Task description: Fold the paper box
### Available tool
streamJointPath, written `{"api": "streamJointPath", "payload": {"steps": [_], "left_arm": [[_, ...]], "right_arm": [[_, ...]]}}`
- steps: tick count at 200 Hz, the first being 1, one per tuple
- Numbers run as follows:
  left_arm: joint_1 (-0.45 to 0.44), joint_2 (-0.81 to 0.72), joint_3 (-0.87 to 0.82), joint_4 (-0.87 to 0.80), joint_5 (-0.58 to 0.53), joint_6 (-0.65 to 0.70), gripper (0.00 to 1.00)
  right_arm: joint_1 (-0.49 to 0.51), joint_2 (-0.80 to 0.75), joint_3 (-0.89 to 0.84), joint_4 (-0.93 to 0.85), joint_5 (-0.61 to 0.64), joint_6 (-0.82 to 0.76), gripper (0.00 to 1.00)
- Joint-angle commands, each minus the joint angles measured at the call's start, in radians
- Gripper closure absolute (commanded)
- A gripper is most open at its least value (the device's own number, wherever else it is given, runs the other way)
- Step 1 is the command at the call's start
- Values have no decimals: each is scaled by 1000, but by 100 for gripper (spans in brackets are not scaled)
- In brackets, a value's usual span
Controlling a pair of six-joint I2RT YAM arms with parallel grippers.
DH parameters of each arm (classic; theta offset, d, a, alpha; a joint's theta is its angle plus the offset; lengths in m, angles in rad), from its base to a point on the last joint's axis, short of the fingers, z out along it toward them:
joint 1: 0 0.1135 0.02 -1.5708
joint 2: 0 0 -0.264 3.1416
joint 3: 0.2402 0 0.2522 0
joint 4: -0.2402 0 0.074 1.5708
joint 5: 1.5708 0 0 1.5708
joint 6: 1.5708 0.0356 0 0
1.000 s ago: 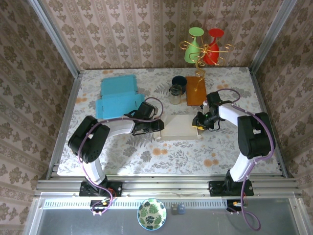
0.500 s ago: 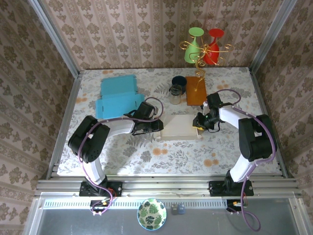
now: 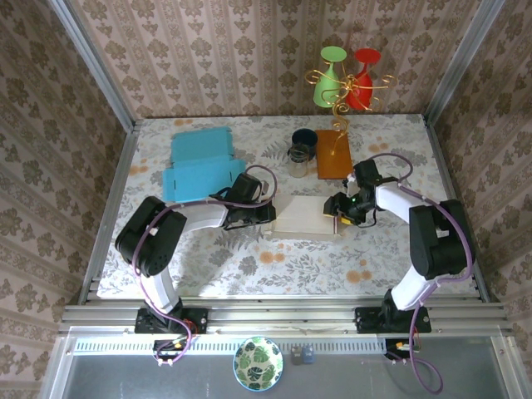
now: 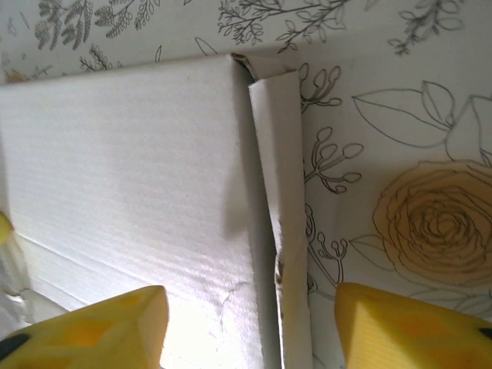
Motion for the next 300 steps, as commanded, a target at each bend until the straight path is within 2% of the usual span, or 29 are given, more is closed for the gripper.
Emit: {"api": "streamJointPath", "payload": {"steps": [1,21,86,140,183,197,218,251,300], "left_arm": [[16,14,-58,-29,-6,19,100],[32,9,-79,-3,9,17,100],[77,5,-150,71,30,-4,100],[98,26,-184,130,51,-30,100],[100,28,-177,148,57,-34,100],[99,16,-177,160,54,-31,97],[98,-32,-192,195,38,-15,83],[63,-190,-211,206,-49,133,71],[-36,-395,-257,218,-82,592,61]], "right_arm": [[-20,-29,-7,34,-75,4,29],[-21,-6,5,30,-113,6,24],[-20,26,-54,157,-285,64,24],[7,33,-85,264,-356,132,28],[36,34,-97,365,-389,233,40],[37,34,-92,372,-392,251,43],[35,30,-70,339,-382,262,49],[22,31,-47,317,-393,336,58],[-4,14,-45,359,-445,535,66]]}}
